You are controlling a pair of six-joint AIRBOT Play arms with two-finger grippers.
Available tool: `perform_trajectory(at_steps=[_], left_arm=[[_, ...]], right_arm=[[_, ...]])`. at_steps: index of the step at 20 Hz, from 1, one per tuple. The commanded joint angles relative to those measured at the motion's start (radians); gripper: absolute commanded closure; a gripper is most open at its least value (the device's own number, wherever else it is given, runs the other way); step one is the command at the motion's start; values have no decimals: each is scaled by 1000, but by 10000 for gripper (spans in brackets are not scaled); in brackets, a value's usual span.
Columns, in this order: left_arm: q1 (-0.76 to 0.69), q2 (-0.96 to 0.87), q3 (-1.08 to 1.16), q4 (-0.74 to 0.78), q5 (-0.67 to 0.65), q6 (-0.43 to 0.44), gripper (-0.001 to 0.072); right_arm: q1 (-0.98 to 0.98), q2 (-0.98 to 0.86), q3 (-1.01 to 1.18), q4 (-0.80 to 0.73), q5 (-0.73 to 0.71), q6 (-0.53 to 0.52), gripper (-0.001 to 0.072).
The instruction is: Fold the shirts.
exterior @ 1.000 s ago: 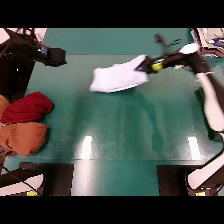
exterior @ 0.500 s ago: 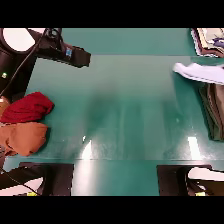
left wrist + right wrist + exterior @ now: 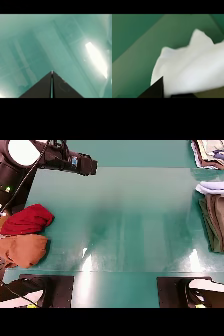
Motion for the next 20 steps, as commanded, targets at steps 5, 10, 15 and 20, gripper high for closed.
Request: perform_trajectory(at_steps=[5, 10, 15, 20], left_arm=[[-1, -1, 0, 0, 7, 1, 680], [-1, -1, 0, 0, -9, 3, 680], [-1, -1, 0, 3, -52, 4, 680], [-1, -1, 0, 16, -65, 5, 680]], right_arm=[[-16, 2, 283, -2, 135, -4, 694], [-18, 5, 291, -136, 282, 30, 694], [-18, 88, 191, -327, 348, 48, 694], [-77, 251, -80, -481, 352, 62, 693]])
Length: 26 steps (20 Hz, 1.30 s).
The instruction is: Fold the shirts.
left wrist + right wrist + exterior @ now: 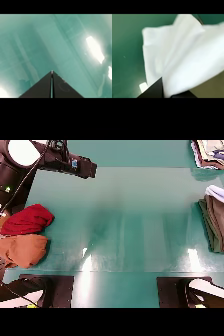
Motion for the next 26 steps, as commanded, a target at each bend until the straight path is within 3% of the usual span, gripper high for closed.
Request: perform_trajectory(at_steps=[1, 3, 5, 6, 9, 13, 17, 24, 25, 26], left_arm=[[0, 0, 0, 10, -16, 2, 680], [0, 0, 0, 10, -16, 8, 679], [0, 0, 0, 10, -16, 8, 680], [0, 0, 0, 10, -16, 8, 679], [0, 0, 0, 10, -16, 8, 680], [0, 0, 0, 10, -11, 8, 679], [0, 0, 0, 8, -6, 7, 679], [0, 0, 0, 8, 86, 7, 679], [0, 0, 0, 8, 96, 7, 679], [0, 0, 0, 8, 106, 7, 680]], right_arm=[[-65, 108, -174, -127, 17, 10, 692], [-135, 160, -257, -151, 19, 10, 652], [-206, 201, -330, -155, 14, 10, 308], [-235, 218, -362, -153, 11, 10, 249], [-259, 244, -417, -137, 11, 10, 249], [-139, 245, -425, 95, 8, 10, 253], [185, 244, -425, 274, -21, 11, 256], [789, 243, -424, 262, -227, 10, 275], [844, 243, -424, 262, -241, 10, 411], [886, 243, -424, 261, -246, 9, 610]])
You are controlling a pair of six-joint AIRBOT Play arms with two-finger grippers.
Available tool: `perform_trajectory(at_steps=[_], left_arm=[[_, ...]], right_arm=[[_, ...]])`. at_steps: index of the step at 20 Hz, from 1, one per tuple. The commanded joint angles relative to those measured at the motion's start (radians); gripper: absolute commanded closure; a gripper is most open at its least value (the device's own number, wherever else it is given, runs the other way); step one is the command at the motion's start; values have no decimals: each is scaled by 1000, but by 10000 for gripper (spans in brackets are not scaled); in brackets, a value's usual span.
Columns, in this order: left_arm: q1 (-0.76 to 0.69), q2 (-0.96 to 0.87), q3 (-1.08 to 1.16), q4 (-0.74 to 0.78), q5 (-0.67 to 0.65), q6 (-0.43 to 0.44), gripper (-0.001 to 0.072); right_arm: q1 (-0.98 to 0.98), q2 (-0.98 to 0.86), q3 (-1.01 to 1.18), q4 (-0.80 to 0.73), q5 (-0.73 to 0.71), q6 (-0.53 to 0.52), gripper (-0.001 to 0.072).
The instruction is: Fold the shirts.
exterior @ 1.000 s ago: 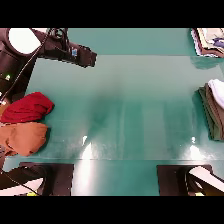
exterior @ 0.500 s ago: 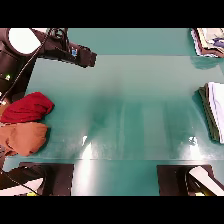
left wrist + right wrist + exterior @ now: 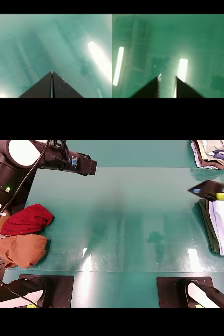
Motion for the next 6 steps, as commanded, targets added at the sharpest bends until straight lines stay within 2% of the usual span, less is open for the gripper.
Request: perform_trajectory(at_steps=[1, 6], left_arm=[[0, 0, 0, 0, 50, -1, 679], [0, 0, 0, 0, 65, -1, 679]], right_arm=[[197, 0, -1, 8, -71, -1, 693], [226, 0, -1, 9, -68, -1, 693]])
